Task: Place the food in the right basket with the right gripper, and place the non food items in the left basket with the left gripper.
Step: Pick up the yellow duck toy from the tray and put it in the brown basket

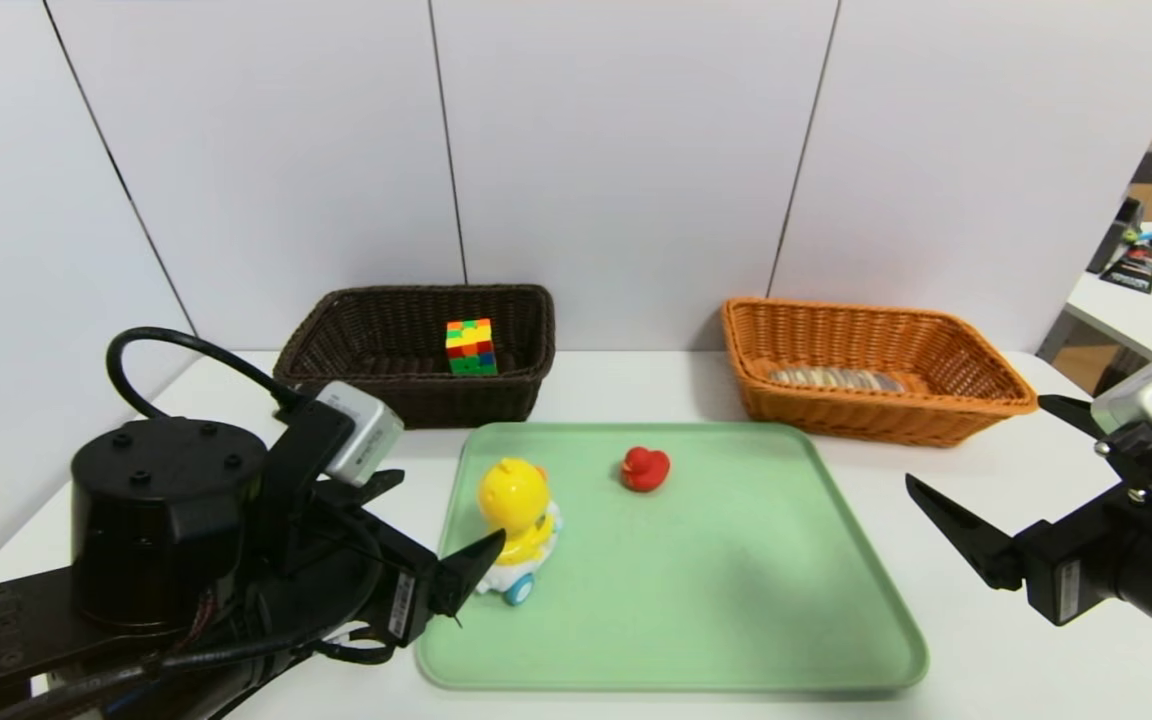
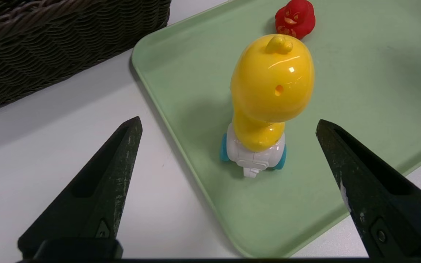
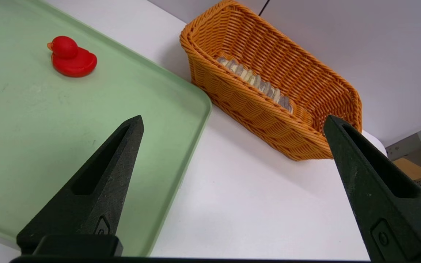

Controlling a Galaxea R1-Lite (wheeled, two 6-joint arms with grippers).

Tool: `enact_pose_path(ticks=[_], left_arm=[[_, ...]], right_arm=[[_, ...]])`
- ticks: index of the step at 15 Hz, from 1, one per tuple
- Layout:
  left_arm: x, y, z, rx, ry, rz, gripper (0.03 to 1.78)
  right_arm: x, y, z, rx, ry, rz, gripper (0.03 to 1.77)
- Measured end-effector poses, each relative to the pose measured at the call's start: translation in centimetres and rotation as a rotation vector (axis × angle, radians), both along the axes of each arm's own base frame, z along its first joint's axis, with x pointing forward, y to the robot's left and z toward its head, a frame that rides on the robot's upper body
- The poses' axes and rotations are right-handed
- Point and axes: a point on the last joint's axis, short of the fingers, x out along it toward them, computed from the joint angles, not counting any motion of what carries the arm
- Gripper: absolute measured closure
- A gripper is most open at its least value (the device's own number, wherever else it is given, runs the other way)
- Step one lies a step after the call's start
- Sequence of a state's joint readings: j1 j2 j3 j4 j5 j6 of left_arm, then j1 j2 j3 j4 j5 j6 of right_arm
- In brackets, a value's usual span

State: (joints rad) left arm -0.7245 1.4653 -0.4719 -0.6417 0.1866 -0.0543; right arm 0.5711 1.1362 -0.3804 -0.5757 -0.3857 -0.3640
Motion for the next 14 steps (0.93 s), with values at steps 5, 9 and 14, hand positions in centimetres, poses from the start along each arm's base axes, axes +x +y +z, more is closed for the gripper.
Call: enact_pose_path(ticks=[5, 9, 14], left_arm=[[0.1, -1.0, -0.7, 0.02, 0.025, -0.031, 0.12], [0.4, -2.1, -1.0, 0.022, 0.023, -0.051, 0.12], [1.1, -3.5, -2.0, 0.037, 0.032, -0.076, 0.12]], right_arm=[[0.1, 0.1, 0.1, 0.003, -0.003, 0.001, 0.11], [0.1, 0.0, 0.0, 0.002, 0.001, 0.0, 0.11], [0.0, 0.0, 0.0, 0.0, 0.002, 0.001, 0.11]])
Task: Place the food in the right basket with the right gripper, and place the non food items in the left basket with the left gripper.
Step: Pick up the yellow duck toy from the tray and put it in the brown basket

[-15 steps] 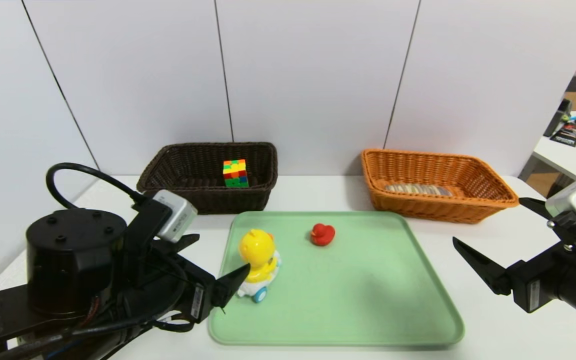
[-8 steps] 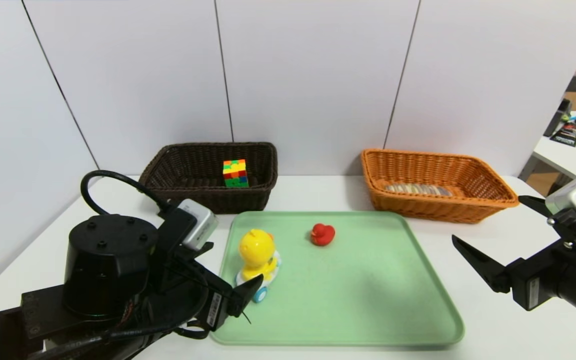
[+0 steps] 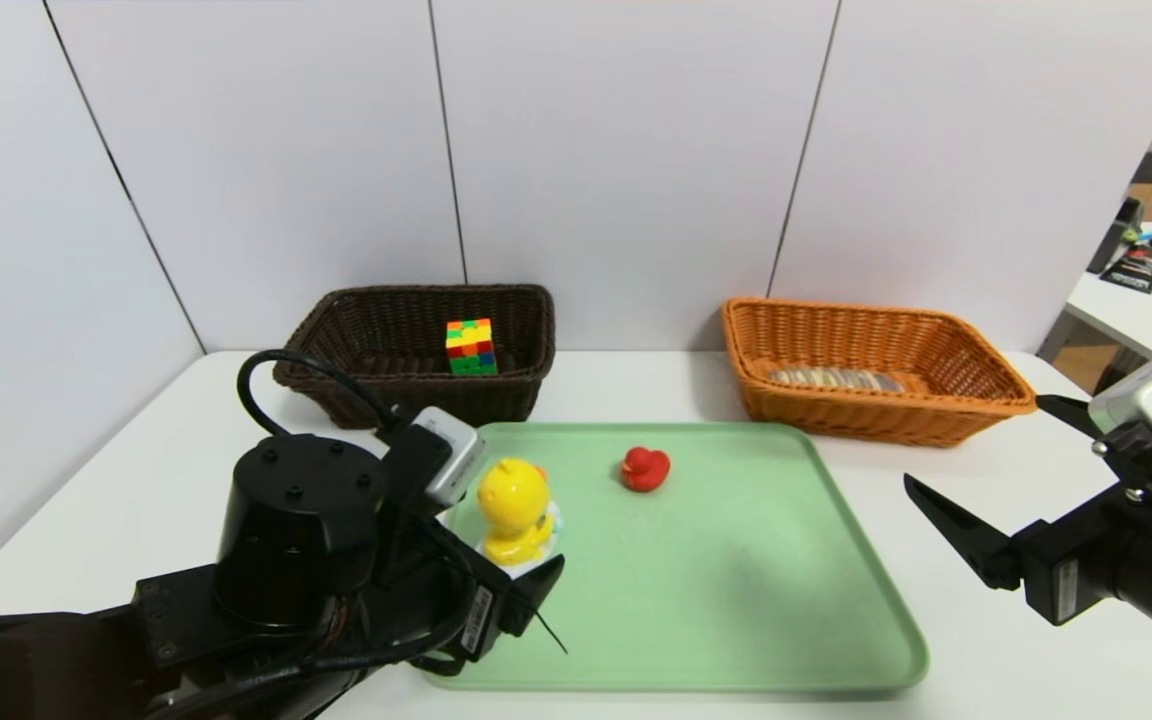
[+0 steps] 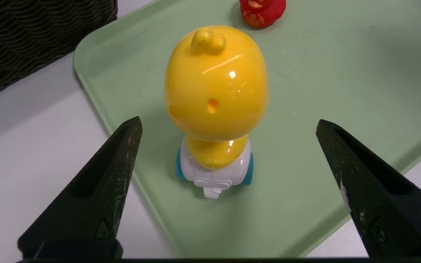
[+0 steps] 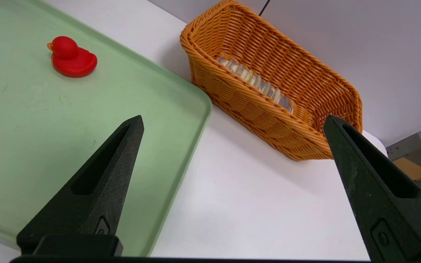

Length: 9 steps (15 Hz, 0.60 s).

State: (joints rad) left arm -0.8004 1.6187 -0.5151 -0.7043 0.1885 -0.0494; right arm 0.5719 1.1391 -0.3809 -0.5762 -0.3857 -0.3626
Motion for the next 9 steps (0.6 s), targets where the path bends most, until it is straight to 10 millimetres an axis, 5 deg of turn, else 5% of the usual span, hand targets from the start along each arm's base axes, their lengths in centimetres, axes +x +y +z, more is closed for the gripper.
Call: enact_pose_path(ticks=[9], left_arm=[[1.1, -1.1, -1.8, 0.07, 0.038, -0.02, 0.12]], right_arm=[[-0.2, 0.3, 0.0, -0.001, -0.003, 0.026, 0.11]])
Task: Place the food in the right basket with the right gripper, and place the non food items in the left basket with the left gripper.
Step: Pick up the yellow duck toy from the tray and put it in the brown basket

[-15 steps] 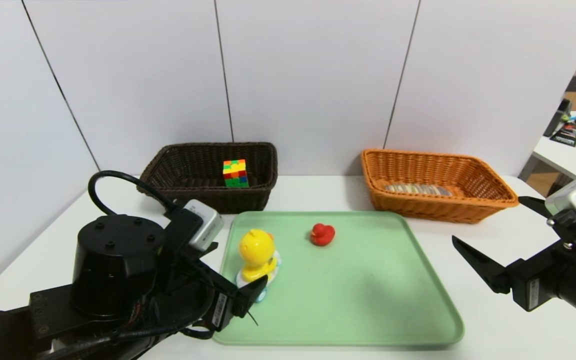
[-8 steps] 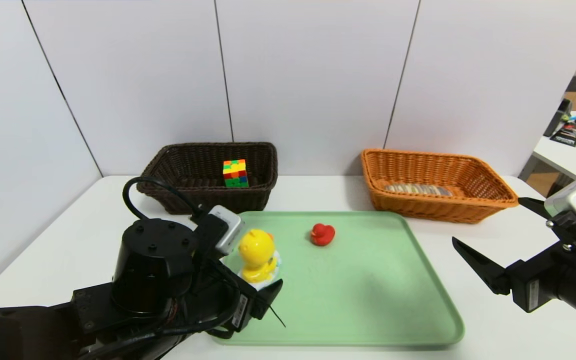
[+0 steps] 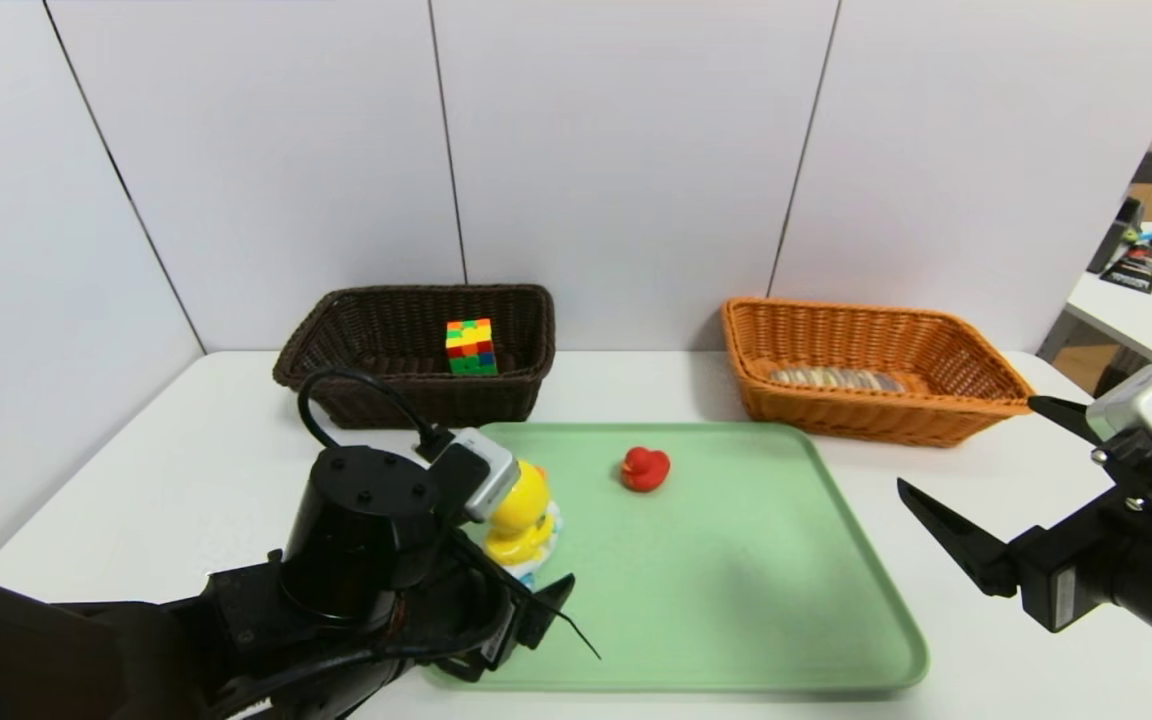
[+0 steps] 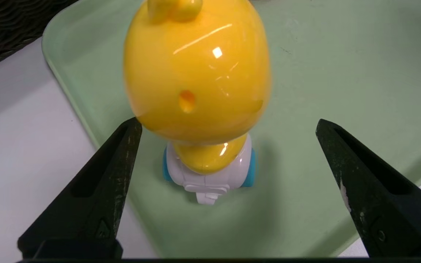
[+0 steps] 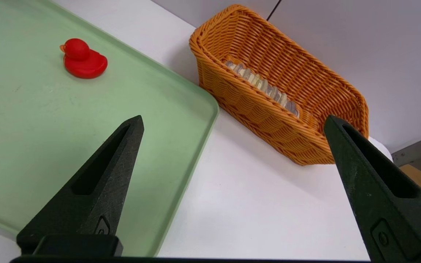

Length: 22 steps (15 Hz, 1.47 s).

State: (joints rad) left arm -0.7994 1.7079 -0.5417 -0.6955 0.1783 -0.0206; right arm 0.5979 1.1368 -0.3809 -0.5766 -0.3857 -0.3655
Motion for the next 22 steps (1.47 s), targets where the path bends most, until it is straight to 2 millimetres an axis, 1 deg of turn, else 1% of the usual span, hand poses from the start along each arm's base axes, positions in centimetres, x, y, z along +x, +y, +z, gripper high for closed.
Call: enact_pose_path(ticks=[4, 7, 13, 20, 22], left_arm=[[1.1, -0.3, -0.1, 0.017, -0.01, 0.006, 0.12], [2.1, 0.1, -0.2, 0.023, 0.003, 0.017, 0.12], [3.5, 0.5, -0.8, 0.034, 0.021, 0.049, 0.12], [4.2, 0.5, -1.8, 0.053, 0.043, 0.066, 0.12], [4.3, 0.5, -1.8, 0.053, 0.042, 0.068, 0.44]], right_arm=[[-0.1, 0.1, 0.0, 0.0, 0.001, 0.006, 0.11], [-0.1, 0.1, -0.1, -0.001, 0.002, 0.008, 0.11], [-0.2, 0.3, -0.1, -0.001, 0.003, 0.021, 0.11], [-0.2, 0.3, -0.1, -0.001, 0.004, 0.022, 0.11], [-0.2, 0.3, -0.2, -0.003, 0.006, 0.024, 0.11]])
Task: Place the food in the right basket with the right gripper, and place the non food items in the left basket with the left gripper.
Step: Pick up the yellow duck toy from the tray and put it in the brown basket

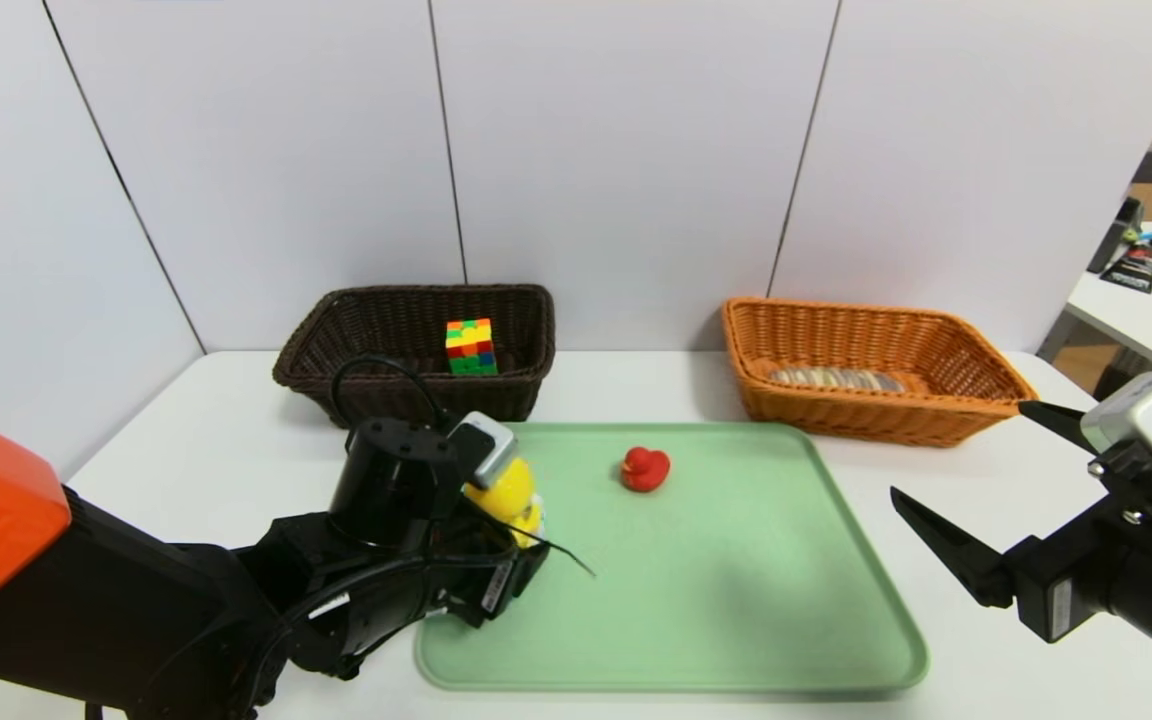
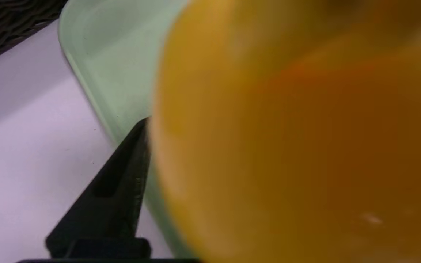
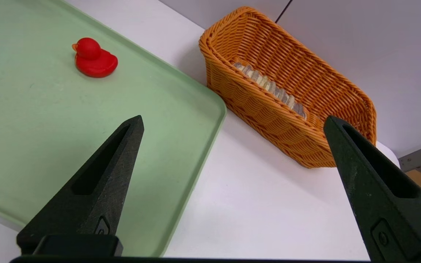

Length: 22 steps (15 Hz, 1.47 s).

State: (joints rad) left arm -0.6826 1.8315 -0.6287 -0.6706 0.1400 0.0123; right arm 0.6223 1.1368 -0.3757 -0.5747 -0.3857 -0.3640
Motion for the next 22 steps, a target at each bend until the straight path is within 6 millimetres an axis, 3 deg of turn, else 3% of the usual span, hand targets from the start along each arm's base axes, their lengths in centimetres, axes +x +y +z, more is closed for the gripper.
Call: enact_pose_path(ticks=[3, 5, 17, 22], left_arm=[[0.0, 0.0, 0.2, -0.007, -0.01, 0.002, 0.86], [-0.1, 0.1, 0.6, -0.013, -0.019, 0.002, 1.03], [-1.3, 0.5, 2.3, -0.026, -0.073, -0.023, 1.05], [-2.1, 1.1, 4.5, -0.025, -0.151, -0.044, 1.05]], right_arm=[[0.0, 0.0, 0.0, 0.0, 0.0, 0.001, 0.11], [0.0, 0.0, -0.1, -0.002, 0.003, 0.001, 0.11], [0.0, 0.1, -0.1, -0.003, 0.006, 0.003, 0.11], [0.0, 0.1, -0.2, -0.005, 0.008, 0.002, 0.11]])
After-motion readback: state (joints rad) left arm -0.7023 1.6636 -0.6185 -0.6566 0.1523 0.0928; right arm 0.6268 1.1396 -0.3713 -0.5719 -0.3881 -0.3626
